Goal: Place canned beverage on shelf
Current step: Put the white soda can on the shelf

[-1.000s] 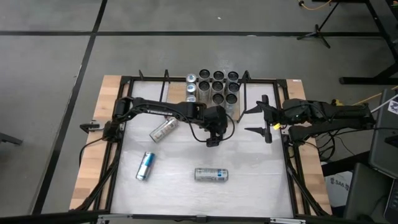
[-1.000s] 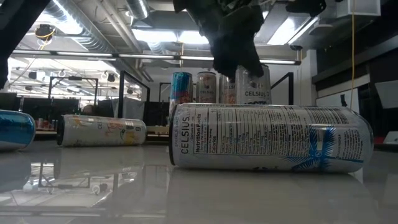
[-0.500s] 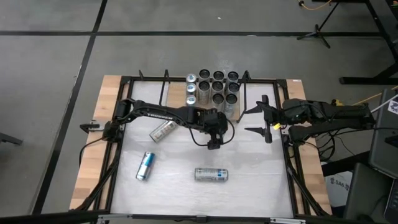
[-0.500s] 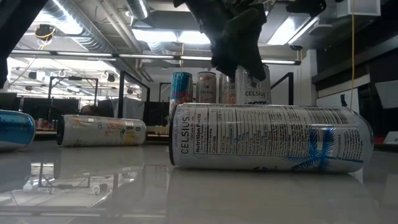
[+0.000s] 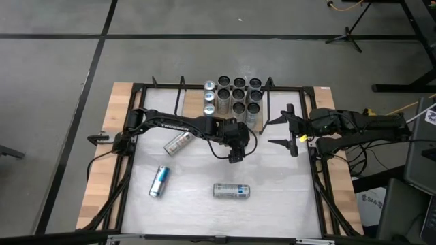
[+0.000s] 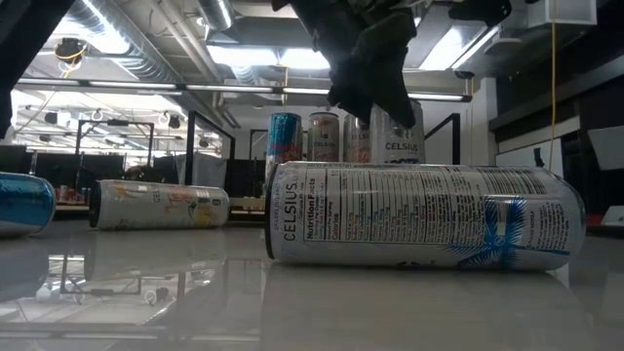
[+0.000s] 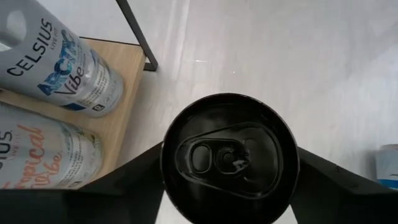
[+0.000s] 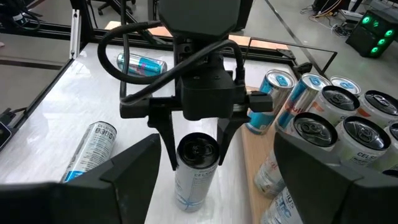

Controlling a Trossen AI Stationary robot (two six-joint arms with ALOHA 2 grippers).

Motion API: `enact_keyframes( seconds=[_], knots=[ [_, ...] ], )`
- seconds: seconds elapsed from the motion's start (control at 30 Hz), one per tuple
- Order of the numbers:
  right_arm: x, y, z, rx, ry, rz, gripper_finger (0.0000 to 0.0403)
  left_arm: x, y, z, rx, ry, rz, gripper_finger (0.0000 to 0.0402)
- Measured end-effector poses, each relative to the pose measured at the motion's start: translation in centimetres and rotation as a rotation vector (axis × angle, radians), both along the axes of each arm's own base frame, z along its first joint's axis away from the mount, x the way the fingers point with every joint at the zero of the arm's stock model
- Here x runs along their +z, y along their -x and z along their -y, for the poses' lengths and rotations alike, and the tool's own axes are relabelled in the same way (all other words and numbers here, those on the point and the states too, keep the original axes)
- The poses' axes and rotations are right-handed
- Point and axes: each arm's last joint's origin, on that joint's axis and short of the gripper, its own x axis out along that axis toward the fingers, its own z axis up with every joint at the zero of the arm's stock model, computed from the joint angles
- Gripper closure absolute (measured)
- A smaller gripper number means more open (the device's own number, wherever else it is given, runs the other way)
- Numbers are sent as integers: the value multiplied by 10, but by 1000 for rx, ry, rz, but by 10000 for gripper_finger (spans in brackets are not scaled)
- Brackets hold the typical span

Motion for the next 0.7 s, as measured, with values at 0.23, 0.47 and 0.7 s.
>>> enact_keyframes(
  seconds=[0.23, 0.47, 0.7],
  knots=[
    [0, 0, 0, 0, 0, -1, 100, 6, 3, -1, -2, 2, 4, 171],
    [0, 0, 0, 0, 0, -2, 100, 30, 14, -9, -19, 52, 45, 171],
    [0, 0, 0, 0, 0, -1, 100, 63, 34, -24, -53, 104, 88, 168]
  ],
)
